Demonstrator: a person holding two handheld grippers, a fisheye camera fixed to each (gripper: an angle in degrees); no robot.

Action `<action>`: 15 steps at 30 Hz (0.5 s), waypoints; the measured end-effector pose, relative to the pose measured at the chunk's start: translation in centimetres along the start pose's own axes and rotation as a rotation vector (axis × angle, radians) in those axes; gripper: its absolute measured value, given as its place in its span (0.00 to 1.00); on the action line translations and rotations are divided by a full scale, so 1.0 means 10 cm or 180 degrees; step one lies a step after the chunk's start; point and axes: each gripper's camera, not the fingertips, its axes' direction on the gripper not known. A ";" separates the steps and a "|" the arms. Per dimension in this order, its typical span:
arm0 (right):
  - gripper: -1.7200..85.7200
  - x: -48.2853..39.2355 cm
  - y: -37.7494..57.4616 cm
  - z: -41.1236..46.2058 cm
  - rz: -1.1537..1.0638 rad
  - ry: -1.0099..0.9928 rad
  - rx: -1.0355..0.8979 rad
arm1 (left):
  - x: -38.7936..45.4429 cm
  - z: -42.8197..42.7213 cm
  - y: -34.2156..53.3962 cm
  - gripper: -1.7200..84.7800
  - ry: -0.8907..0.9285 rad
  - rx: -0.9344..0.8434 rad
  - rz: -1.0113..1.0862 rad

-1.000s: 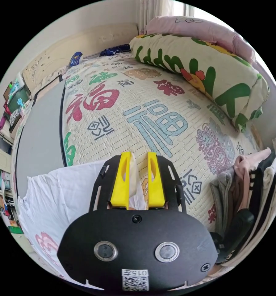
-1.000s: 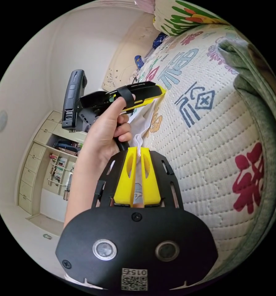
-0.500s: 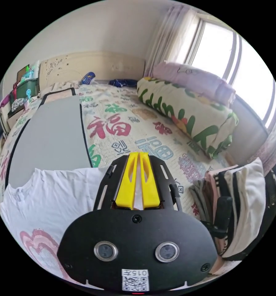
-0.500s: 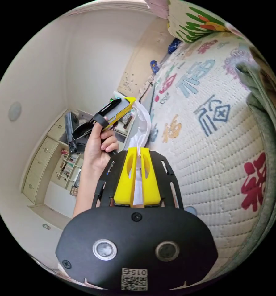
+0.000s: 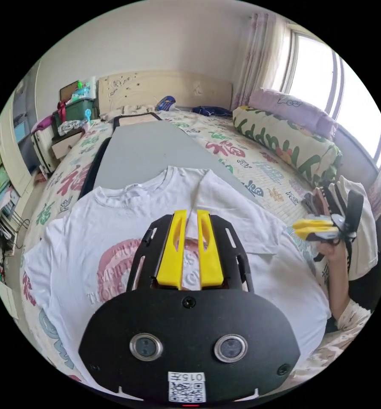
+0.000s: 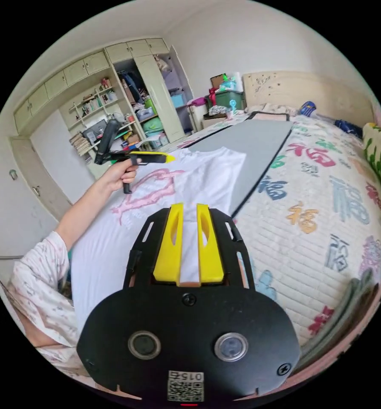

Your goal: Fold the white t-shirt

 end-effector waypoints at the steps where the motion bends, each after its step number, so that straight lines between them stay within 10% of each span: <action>1: 0.09 -0.01 0.09 0.01 -0.0025 0.0238 0.0114 | 0.12 -0.09 0.04 0.08 0.0108 0.0116 0.0181; 15: 0.13 -0.50 0.81 1.28 -0.0250 0.0122 -0.0276 | 1.36 0.15 0.49 0.14 0.1039 -0.0197 0.1305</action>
